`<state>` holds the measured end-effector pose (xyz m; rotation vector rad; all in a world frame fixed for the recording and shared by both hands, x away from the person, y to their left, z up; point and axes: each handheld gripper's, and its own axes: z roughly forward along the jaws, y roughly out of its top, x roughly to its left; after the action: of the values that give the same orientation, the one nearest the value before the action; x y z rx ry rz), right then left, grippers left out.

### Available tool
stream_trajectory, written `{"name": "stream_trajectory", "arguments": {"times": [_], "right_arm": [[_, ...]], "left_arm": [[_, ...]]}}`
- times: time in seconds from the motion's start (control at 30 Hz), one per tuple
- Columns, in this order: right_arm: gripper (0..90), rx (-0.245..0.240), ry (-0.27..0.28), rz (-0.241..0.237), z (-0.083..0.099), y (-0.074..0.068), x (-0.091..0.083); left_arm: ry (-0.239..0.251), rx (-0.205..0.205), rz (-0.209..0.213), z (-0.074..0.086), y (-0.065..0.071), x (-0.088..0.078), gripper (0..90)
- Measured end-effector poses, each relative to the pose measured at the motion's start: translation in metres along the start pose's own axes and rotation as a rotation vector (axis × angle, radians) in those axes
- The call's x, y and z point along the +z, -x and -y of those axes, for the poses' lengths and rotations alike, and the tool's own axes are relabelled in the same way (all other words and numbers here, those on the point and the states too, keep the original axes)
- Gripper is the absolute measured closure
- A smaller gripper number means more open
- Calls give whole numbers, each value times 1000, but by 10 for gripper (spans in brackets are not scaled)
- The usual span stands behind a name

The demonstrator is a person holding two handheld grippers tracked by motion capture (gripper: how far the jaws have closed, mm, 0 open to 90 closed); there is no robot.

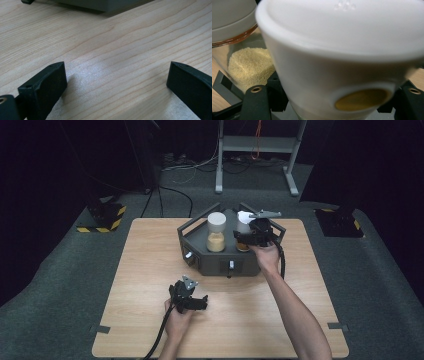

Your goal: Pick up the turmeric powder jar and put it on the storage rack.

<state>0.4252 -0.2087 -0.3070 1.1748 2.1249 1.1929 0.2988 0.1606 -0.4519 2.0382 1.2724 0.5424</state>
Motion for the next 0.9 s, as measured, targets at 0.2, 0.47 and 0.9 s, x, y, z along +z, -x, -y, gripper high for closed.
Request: {"name": "stream_trajectory", "arguments": {"times": [0.2,0.47,0.9], "right_arm": [[298,6,6,-2,3,1,-1],[274,1,17,-13,5,1,-1],[156,10,33,-28,7,4,-2]], "left_arm": [[0,0,0,0,0,0,27],[0,1,0,0,0,0,27],[0,-1,1,0,0,0,27]]}}
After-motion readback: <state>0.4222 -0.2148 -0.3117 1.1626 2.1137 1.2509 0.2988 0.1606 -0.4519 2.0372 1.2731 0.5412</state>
